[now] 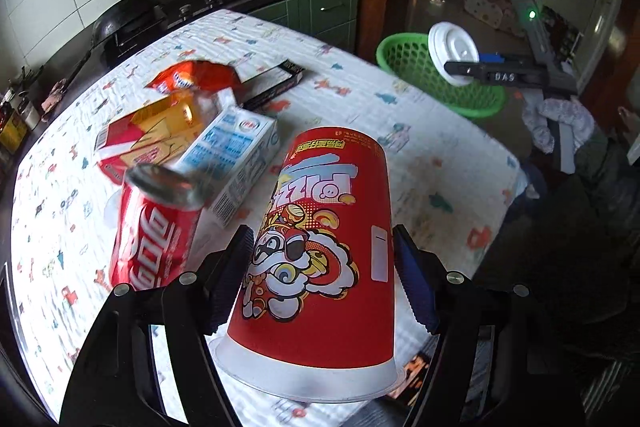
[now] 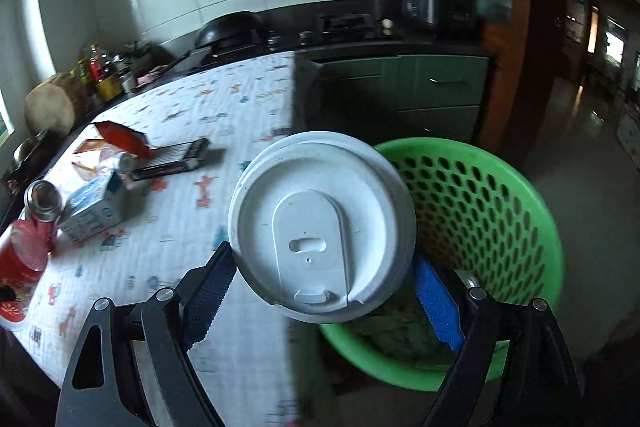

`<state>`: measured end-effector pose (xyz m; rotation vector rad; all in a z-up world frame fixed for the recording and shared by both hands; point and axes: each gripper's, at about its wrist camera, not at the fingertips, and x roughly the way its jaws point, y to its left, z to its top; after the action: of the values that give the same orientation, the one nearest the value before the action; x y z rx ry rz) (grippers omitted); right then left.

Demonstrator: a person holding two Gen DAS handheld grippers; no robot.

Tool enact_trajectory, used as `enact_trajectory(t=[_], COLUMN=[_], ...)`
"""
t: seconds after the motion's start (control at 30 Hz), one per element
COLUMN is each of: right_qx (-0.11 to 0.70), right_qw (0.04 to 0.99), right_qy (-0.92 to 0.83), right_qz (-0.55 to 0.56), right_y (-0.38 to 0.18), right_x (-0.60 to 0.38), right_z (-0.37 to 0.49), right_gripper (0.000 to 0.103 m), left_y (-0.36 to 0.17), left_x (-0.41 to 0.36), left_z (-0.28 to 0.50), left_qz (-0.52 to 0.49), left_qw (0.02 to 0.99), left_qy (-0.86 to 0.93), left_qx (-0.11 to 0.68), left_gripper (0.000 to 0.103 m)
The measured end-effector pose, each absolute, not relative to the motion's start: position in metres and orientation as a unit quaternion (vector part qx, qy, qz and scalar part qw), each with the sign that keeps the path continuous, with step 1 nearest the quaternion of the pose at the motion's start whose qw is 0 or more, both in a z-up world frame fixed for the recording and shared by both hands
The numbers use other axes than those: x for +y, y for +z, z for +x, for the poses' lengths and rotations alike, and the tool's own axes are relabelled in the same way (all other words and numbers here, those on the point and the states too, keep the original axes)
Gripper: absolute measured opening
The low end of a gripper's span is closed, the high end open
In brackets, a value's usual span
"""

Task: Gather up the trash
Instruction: 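Drop the white lid into the basket with the right tool while the left tool lifts the red cup, then carry the red Pizza cup over the basket and open the left tool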

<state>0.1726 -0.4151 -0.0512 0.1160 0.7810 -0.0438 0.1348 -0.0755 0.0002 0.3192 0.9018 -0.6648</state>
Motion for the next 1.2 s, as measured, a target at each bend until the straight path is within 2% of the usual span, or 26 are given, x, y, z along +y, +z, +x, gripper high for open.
enact_trajectory(t=[0.33, 0.43, 0.6, 0.97, 1.2], right_qx=[0.412, 0.407, 0.396, 0.356, 0.347], right_qw=[0.903, 0.904, 0.907, 0.923, 0.926], right_qy=[-0.064, -0.064, -0.070, -0.084, -0.088], right_qz=[0.100, 0.115, 0.124, 0.118, 0.117], right_y=[-0.094, -0.097, -0.093, -0.072, -0.069], right_x=[-0.478, -0.484, -0.489, -0.485, -0.479], right_z=[0.177, 0.173, 0.164, 0.119, 0.098], right_gripper=[0.084, 0.090, 0.091, 0.091, 0.091], left_y=[0.030, 0.038, 0.041, 0.004, -0.022], left_x=[-0.186, -0.221, -0.274, -0.363, -0.392], left_z=[0.178, 0.191, 0.213, 0.257, 0.262], left_qz=[0.124, 0.122, 0.113, 0.104, 0.100], left_qw=[0.829, 0.826, 0.818, 0.795, 0.792], left_qy=[-0.381, -0.398, -0.418, -0.425, -0.410], left_qx=[0.390, 0.381, 0.378, 0.420, 0.441], left_gripper=[0.069, 0.069, 0.069, 0.070, 0.071])
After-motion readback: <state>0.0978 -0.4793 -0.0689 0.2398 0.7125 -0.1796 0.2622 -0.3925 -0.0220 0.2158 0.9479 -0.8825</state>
